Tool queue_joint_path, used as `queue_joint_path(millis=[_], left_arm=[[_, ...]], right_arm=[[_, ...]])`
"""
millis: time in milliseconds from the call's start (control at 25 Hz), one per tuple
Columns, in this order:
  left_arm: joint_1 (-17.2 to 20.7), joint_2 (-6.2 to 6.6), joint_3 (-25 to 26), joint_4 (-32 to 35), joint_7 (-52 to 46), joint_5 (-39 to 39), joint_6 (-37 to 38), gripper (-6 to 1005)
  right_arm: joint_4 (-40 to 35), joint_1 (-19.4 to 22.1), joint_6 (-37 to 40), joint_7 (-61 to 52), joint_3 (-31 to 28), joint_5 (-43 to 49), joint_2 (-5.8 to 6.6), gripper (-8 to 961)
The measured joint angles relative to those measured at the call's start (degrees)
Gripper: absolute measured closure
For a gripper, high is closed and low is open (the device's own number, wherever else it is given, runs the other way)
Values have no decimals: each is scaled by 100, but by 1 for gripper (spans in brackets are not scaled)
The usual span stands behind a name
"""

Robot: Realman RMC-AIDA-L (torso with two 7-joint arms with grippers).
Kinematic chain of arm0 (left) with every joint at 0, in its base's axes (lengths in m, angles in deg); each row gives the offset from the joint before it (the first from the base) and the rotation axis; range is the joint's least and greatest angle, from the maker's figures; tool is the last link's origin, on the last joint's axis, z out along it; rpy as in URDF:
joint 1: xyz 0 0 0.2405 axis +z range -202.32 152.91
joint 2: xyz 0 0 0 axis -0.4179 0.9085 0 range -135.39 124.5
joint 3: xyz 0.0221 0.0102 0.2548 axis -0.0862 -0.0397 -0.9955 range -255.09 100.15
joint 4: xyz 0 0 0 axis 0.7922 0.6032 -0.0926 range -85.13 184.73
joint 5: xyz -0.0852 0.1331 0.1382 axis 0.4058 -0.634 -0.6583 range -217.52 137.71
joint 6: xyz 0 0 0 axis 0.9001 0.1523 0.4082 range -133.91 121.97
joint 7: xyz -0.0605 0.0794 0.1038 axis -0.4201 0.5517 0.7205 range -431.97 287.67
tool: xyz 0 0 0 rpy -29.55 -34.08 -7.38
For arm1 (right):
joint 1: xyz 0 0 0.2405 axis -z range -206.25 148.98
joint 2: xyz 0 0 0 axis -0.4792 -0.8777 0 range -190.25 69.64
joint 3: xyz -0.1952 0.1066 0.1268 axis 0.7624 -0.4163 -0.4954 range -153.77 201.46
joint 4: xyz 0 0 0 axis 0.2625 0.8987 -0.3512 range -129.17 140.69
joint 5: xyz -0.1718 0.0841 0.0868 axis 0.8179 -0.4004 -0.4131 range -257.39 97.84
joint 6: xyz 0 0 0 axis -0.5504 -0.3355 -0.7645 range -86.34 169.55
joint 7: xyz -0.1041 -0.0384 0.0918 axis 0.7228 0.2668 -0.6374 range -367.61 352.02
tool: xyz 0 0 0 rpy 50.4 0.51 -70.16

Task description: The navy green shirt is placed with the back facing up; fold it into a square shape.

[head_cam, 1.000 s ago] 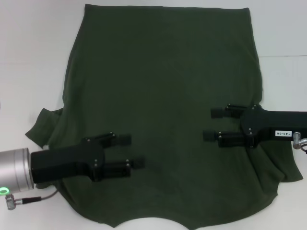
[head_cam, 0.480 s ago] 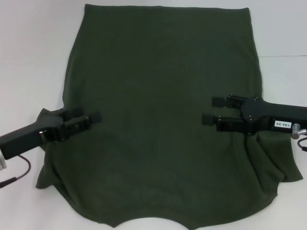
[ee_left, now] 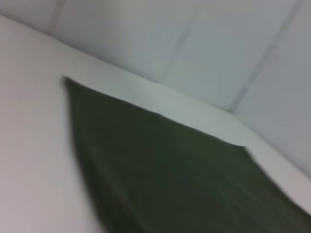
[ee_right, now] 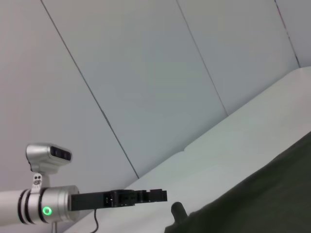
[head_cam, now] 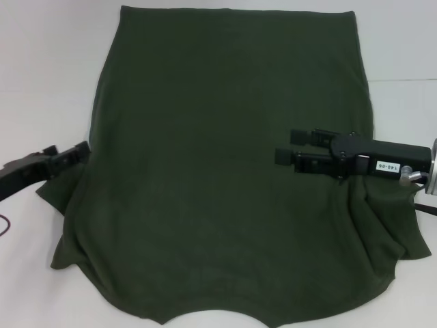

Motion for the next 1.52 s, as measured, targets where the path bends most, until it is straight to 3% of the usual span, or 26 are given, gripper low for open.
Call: queue_joint_path(millis=[440,1520], left_arm=[[-29,3,-90,-168,127,-70,-902,112],[-107,-41,-416,-269,198,-125,-1223,114]], right_arm=[[0,-48,-30,-97,6,-54,-24,70],[57,-41,-92,-98,-11,-54,-21,70]])
